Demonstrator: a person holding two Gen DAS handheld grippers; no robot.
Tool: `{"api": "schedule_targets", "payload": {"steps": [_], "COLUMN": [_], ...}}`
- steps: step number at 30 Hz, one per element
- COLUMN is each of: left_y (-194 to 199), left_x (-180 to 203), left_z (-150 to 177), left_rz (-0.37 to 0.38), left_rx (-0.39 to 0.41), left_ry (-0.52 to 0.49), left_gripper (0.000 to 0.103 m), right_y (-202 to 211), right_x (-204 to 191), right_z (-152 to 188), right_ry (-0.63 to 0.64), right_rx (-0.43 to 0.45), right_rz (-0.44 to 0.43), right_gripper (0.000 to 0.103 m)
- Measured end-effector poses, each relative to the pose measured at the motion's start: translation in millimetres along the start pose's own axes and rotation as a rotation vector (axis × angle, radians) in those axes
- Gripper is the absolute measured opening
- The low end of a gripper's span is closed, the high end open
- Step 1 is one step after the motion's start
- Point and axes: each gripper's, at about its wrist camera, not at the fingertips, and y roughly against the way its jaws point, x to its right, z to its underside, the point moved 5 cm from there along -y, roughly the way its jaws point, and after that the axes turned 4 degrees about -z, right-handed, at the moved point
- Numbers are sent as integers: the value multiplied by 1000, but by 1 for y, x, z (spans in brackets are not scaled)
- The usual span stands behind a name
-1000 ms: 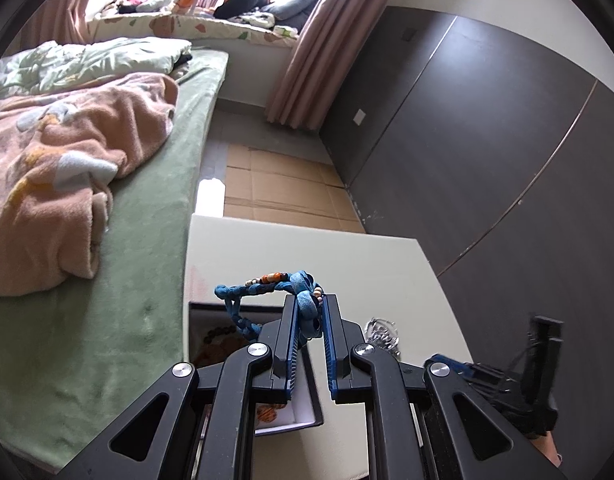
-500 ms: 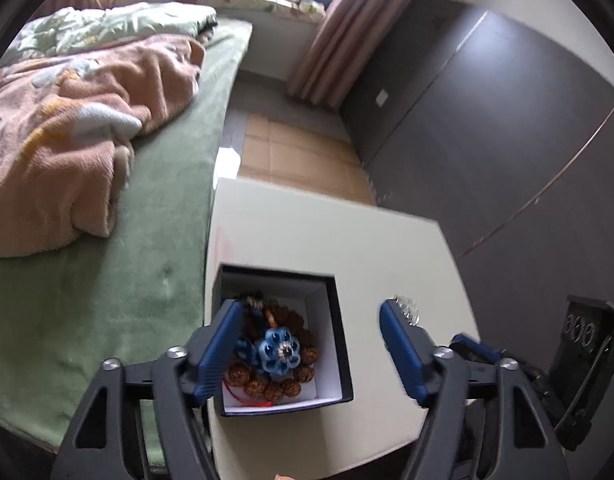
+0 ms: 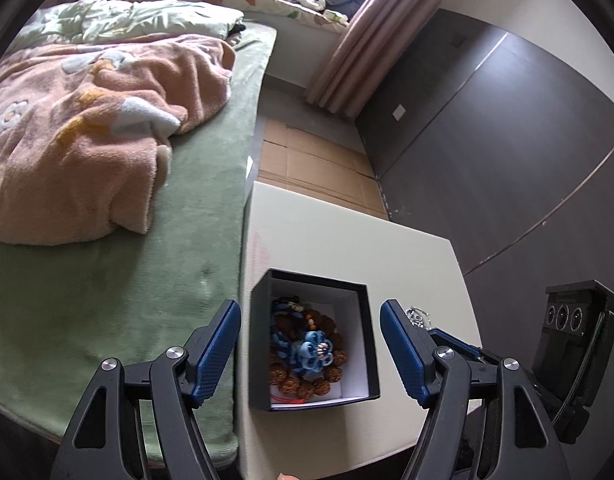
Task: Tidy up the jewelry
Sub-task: 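Lower the blue bracelet into the box with the left gripper while the right drops the butterfly pendant in, then reach the left gripper to the silver hoop and grasp it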
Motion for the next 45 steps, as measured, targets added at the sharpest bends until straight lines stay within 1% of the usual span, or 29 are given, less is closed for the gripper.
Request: {"api": "schedule_targets", "payload": {"steps": [7, 11, 12, 13, 14, 15, 16, 21, 23, 24, 25, 26, 28, 29, 31, 33, 37, 40, 43, 45], "left_y": [5, 5, 4, 4, 4, 4, 4, 1, 0, 0, 0, 0, -1, -2, -5, -9, -17, -21, -29, -35], "left_x": [-9, -8, -7, -6, -5, -4, -3, 10, 17, 20, 23, 26, 34, 39, 50, 57, 79, 94, 111, 120], "left_z": [-3, -3, -3, -3, -2, -2, -2, 1, 4, 4, 5, 6, 8, 9, 12, 15, 21, 25, 30, 33], "left_rz": [1, 6, 7, 7, 8, 8, 11, 20, 23, 24, 24, 25, 34, 40, 45, 49, 46, 54, 77, 69], "left_rx": [7, 6, 4, 4, 4, 3, 4, -2, -2, -1, 1, 2, 6, 6, 0, -7, -10, -10, -26, -34], "left_ry": [21, 23, 21, 20, 18, 16, 14, -7, -25, -30, -39, -44, -57, -66, -85, -100, -148, -179, -208, -232], "left_gripper": [73, 73, 73, 73, 73, 73, 73, 73, 73, 74, 77, 80, 90, 92, 94, 94, 95, 95, 95, 95], "right_y": [-27, -35, -37, -39, -39, -37, -32, -3, 12, 22, 28, 37, 54, 61, 73, 86, 106, 115, 124, 130], "right_x": [-11, -15, -15, -15, -14, -11, -9, 4, 9, 12, 14, 18, 26, 30, 37, 44, 61, 80, 96, 105], "right_z": [-8, -13, -13, -12, -11, -10, -10, -8, -7, -7, -7, -8, -7, -6, -4, -1, 5, 11, 19, 23], "right_ry": [0, -1, -7, -18, -32, -44, -50, -51, -45, -47, -49, -55, -68, -73, -82, -86, -103, -142, -178, -205], "right_rx": [-22, -19, -25, -43, -56, -55, -42, -20, -9, 1, 9, 21, 35, 38, 44, 56, 81, 94, 108, 125], "right_rz": [-8, -7, -9, -19, -25, -21, -10, 44, 67, 81, 88, 99, 118, 126, 143, 152, 187, 209, 258, 266], "right_gripper": [18, 19, 23, 35, 43, 54, 56, 57, 66, 76, 80, 80, 81, 83, 96, 100, 103, 103, 103, 103]}}
